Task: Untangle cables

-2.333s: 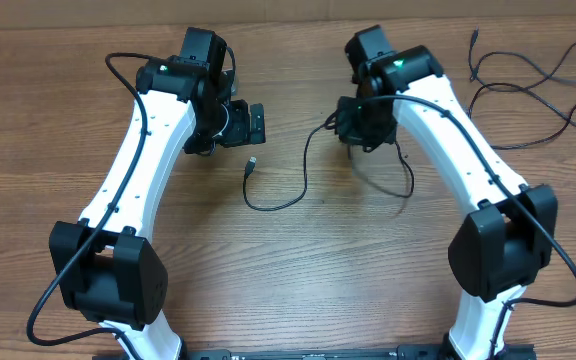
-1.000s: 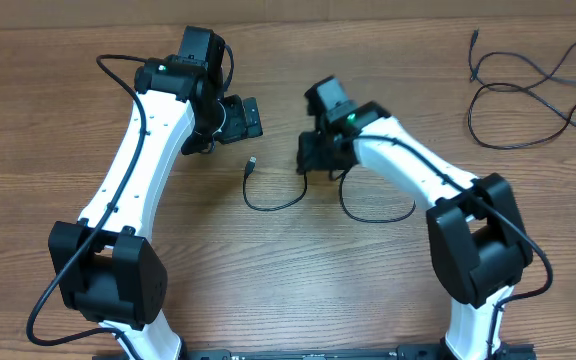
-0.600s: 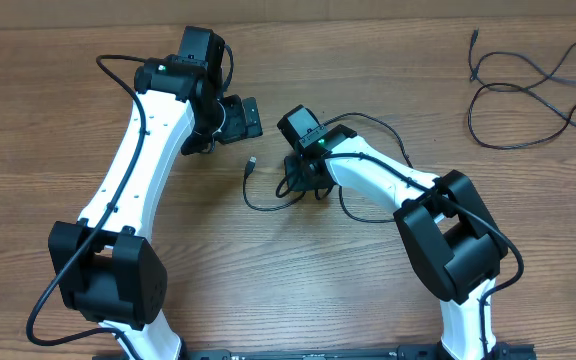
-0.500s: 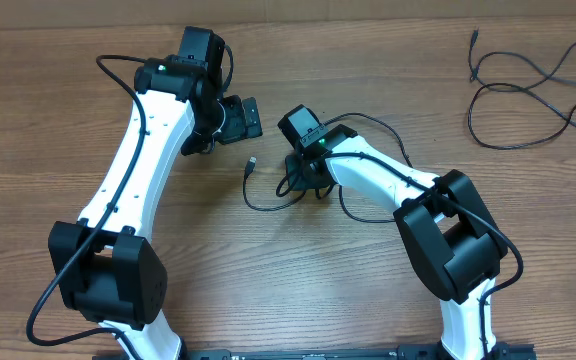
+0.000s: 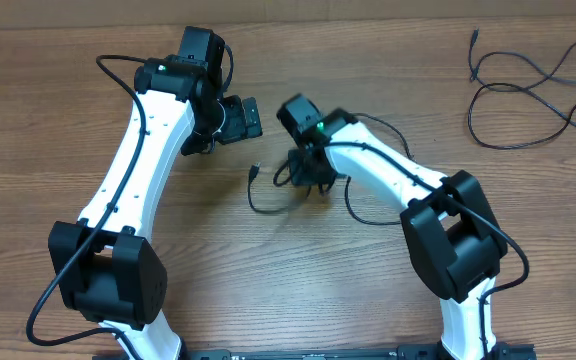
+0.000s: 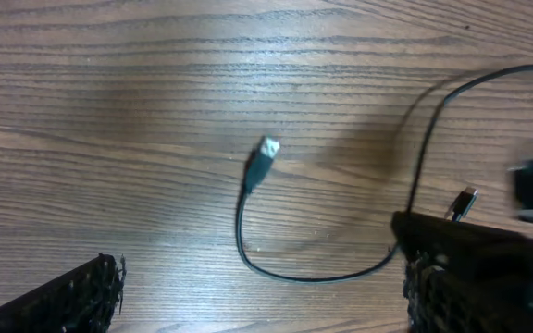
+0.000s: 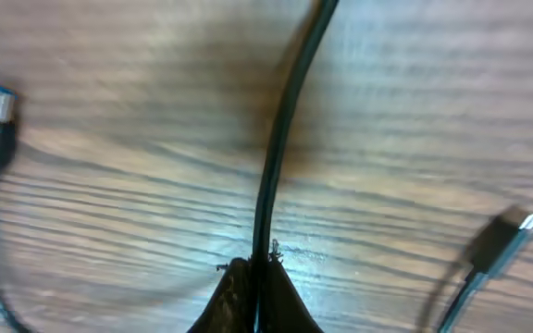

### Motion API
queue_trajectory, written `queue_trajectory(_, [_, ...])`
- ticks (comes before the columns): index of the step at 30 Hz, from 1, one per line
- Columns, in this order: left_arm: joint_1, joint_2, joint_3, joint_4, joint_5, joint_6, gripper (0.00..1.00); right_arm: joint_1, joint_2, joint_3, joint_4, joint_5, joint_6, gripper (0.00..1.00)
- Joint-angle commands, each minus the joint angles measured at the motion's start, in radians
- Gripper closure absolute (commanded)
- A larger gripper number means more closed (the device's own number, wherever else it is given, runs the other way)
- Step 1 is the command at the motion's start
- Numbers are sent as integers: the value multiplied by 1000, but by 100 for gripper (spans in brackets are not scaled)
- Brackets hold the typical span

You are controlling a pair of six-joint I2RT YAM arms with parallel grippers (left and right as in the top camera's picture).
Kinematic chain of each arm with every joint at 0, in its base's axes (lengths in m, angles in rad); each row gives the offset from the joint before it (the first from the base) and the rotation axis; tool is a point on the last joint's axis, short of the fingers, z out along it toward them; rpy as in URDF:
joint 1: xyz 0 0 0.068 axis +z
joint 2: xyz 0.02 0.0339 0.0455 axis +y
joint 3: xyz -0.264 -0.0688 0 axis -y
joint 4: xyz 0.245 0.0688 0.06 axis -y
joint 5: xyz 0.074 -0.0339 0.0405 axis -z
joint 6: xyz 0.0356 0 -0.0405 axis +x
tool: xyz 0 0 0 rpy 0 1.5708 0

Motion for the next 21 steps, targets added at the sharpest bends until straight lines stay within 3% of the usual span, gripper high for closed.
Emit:
queue_trajectory(1, [-1, -27, 12, 0, -7, -13, 0, -8, -72, 87, -52, 27, 6, 96])
queue_trajectory(12, [-1, -27, 12, 2, -7, -13, 0, -8, -158, 135, -248, 338, 118, 96])
queue_trajectory(21, [-1, -27, 12, 8, -6, -14, 0, -8, -224, 143, -259, 343, 129, 96])
